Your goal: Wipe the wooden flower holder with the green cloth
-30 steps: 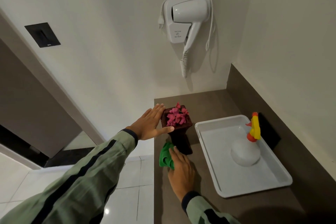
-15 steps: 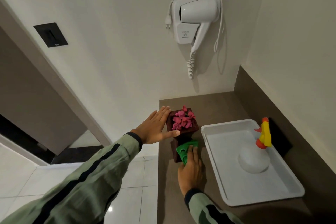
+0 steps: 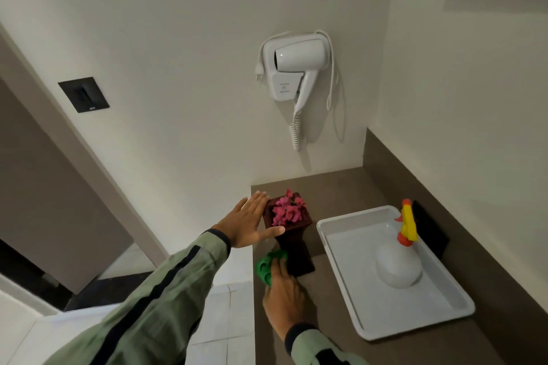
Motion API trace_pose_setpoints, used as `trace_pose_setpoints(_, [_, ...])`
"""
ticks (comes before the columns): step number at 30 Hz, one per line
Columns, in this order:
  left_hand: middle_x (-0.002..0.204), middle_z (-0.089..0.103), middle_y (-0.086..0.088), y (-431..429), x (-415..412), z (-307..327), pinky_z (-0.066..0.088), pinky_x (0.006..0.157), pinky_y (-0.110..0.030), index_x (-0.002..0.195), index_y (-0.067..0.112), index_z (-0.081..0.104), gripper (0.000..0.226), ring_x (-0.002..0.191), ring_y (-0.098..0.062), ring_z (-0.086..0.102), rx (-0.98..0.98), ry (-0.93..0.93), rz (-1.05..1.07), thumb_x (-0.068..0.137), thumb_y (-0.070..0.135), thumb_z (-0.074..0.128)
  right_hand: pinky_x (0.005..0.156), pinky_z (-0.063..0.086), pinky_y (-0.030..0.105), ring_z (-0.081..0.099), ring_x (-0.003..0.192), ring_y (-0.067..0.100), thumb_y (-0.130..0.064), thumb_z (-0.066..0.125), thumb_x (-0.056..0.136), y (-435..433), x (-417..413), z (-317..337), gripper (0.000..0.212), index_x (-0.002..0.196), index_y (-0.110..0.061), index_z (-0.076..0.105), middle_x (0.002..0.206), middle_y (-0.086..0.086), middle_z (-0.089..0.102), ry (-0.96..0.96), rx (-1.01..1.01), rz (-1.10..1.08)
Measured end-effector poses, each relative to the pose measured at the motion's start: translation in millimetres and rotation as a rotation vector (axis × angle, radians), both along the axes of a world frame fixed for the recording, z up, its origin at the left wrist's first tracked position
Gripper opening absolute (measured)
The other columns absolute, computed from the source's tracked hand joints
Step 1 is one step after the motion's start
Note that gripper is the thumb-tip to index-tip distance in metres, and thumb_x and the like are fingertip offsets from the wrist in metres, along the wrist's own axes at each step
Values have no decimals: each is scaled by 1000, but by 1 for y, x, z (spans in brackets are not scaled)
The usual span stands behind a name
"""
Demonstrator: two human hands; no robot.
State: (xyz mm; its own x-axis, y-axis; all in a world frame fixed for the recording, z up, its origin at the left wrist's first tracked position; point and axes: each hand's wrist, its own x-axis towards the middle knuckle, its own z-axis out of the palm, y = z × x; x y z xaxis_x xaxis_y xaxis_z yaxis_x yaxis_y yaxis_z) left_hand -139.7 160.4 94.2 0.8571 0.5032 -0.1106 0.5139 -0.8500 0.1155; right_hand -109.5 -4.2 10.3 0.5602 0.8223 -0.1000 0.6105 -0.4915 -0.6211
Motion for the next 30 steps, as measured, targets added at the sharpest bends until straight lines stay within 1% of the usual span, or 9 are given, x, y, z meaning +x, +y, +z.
trace_pose_setpoints(4, [165, -7, -5, -10, -3, 9, -5, 123, -43, 155, 14, -3, 111, 150, -16, -15, 59, 26, 21, 75, 88, 12, 106, 44, 34, 48, 128, 24, -7, 53, 92, -17, -7, 8, 60, 144, -24, 30, 152, 1, 31, 78, 85, 106])
trace_pose_setpoints(6, [165, -7, -3, -22, -14, 7, -4, 123, -43, 156, 17, -3, 104, 150, -15, -15, -43, -170, 132, 78, 85, 11, 99, 42, 23, 53, 119, 22, -8, 57, 90, -34, 5, 12, 49, 136, -21, 44, 137, 5, 39, 153, 133, 47])
trace_pose_setpoints(9, [161, 24, -5, -57, -45, -12, 17, 121, -42, 153, 16, 22, 81, 149, -23, 17, -115, -638, 429, 91, 66, 39, 86, 46, 22, 59, 105, 20, -10, 67, 85, -63, 38, 18, 40, 121, -15, 51, 118, 6, 56, 350, 261, -150])
trace_pose_setpoints(11, [142, 51, -9, -90, -59, -36, 40, 107, -43, 138, 16, 44, 54, 126, -27, 48, -129, -784, 587, 93, 43, 59, 88, 51, 33, 62, 101, 24, -13, 74, 80, -80, 65, 21, 40, 113, -16, 51, 109, 7, 64, 511, 336, -280])
trace_pose_setpoints(13, [116, 67, -6, -130, -55, -54, 56, 83, -33, 117, 25, 53, 28, 93, -10, 64, -330, -753, 645, 93, 36, 61, 90, 54, 46, 64, 98, 27, -16, 75, 79, -95, 92, 22, 36, 107, -15, 52, 107, 9, 67, 681, 391, -364])
trace_pose_setpoints(15, [97, 69, 7, -166, -35, -62, 55, 67, -14, 114, 24, 57, 28, 75, 7, 66, -609, -685, 649, 93, 43, 58, 87, 55, 50, 65, 98, 27, -18, 74, 81, -106, 117, 22, 30, 104, -16, 54, 108, 11, 68, 830, 445, -381])
trace_pose_setpoints(20, [107, 69, -10, -206, 39, -61, 59, 63, -22, 122, 23, 45, 42, 82, -11, 72, -1232, -861, 597, 89, 20, 70, 75, 58, 41, 69, 94, 27, -20, 75, 80, -123, 166, 14, 34, 105, -15, 53, 108, 13, 68, 904, 452, -412])
trace_pose_setpoints(26, [113, 67, -21, -208, 91, -76, 59, 80, -39, 128, 10, 48, 43, 84, -20, 66, -959, -625, 526, 89, 9, 67, 82, 52, 42, 62, 94, 33, -16, 81, 72, -131, 192, -7, 49, 98, -11, 40, 102, 15, 63, 443, 255, -524])
trace_pose_setpoints(30, [129, 59, -12, -203, 93, -91, 40, 95, -41, 132, 20, 47, 45, 118, -32, 49, -192, -162, 231, 92, 39, 53, 84, 53, 46, 61, 101, 38, -28, 79, 73, -130, 187, -19, 60, 109, -11, 34, 109, 18, 62, 224, 7, -442])
